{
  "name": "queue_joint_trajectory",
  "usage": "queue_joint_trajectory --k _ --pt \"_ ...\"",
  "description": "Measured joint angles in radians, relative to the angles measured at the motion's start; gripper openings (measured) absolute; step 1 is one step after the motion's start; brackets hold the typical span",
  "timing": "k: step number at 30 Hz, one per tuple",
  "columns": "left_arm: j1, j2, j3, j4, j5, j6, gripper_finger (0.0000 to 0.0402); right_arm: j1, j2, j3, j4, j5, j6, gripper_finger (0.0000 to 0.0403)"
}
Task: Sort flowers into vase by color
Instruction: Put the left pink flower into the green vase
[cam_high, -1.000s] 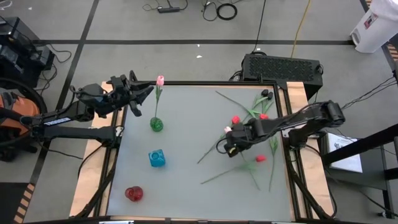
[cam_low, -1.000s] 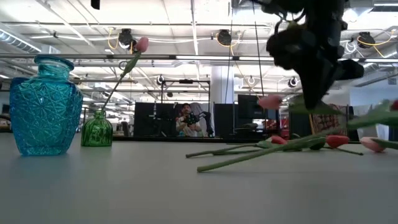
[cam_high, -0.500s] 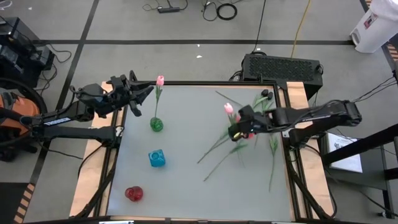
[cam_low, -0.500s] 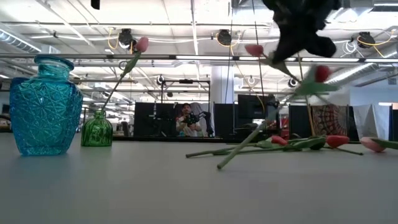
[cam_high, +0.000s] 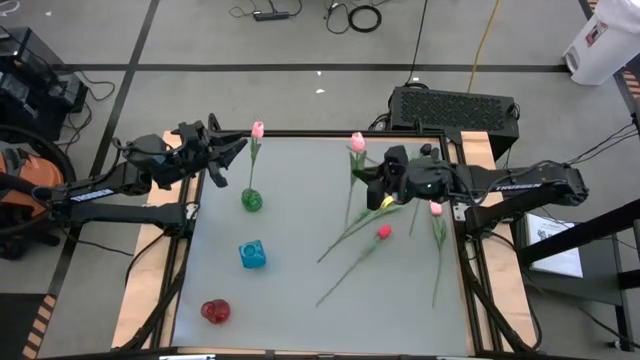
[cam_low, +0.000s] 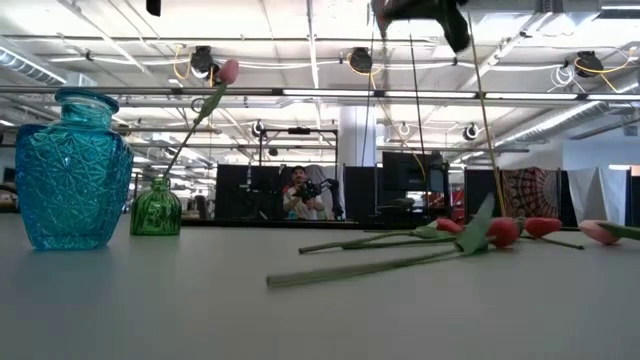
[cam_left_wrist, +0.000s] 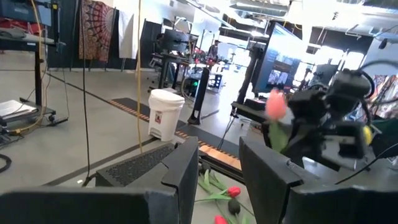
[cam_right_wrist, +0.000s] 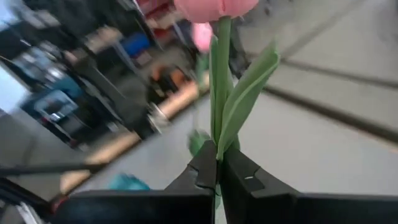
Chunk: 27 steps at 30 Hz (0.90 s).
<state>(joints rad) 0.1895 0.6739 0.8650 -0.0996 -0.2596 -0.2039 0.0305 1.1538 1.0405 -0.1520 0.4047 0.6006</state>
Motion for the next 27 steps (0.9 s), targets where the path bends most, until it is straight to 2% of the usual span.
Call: queue_joint_trajectory --k 6,17,27 --pt "0.000 0.001 0.000 0.001 0.036 -0.027 0.0123 -0.006 0.000 0.000 0.130 -0.018 -0.070 0.0000" --pt "0.000 0.125 0.000 0.030 0.251 -0.108 0.0123 -0.005 0.001 0.000 0.134 -0.075 -0.037 0.0000" --pt "0.000 0.277 0.000 0.228 0.368 -0.175 0.0123 -0.005 0.001 0.000 0.138 -0.094 -0.015 0.0000"
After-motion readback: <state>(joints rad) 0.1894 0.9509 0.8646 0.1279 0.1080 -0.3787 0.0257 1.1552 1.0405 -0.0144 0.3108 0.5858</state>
